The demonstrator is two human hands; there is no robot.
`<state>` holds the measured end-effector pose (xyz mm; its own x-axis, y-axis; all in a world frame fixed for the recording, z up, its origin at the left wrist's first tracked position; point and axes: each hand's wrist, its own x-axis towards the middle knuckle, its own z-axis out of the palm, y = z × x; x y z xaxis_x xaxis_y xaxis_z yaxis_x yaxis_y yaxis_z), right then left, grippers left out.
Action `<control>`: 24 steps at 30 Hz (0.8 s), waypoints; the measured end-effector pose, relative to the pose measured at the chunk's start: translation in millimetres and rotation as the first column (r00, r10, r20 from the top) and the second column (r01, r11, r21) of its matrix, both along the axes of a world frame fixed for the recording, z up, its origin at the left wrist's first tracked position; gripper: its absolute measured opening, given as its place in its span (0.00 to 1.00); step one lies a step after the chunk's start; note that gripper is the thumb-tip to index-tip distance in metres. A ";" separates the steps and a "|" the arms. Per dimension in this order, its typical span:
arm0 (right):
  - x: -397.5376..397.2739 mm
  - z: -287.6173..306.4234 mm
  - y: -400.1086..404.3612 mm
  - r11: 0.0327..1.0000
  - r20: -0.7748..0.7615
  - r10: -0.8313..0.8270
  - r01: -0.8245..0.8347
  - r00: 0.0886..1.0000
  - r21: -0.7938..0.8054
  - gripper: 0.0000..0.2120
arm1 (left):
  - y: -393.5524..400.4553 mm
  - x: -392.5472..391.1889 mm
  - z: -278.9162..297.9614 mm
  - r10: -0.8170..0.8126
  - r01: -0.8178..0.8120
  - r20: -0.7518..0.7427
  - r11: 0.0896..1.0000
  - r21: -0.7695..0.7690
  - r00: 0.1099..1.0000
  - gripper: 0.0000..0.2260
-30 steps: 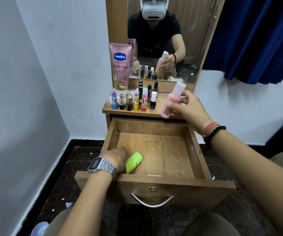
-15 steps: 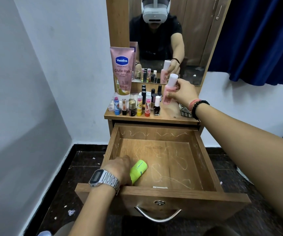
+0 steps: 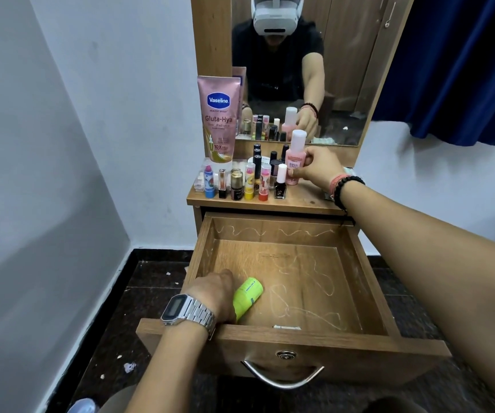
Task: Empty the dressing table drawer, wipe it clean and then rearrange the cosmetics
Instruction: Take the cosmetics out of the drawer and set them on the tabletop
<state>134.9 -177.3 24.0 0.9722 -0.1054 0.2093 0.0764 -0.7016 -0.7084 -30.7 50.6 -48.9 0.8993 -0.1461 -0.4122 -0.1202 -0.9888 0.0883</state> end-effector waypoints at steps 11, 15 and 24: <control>-56.6 11.2 -19.1 0.970 0.292 -0.125 0.056 0.948 0.235 0.25 | -1.0 2.5 -3.1 0.014 -0.013 0.035 0.999 -0.037 0.999 0.26; -109.9 -0.2 -14.5 0.994 0.400 -0.001 -0.043 0.916 0.101 0.16 | 0.6 4.2 0.2 0.099 -0.074 0.098 0.970 -0.233 0.990 0.20; -160.1 -49.2 13.0 0.848 -0.126 0.439 -0.456 0.890 -0.269 0.21 | -2.8 6.1 4.0 0.356 -0.180 0.035 0.550 -0.816 0.934 0.14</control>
<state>-25.1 -164.2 -25.2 0.9108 0.3992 0.1058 0.3961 -0.7719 -0.4973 -24.6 47.7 -44.9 0.9936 -0.0711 -0.0878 0.0381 -0.5201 0.8532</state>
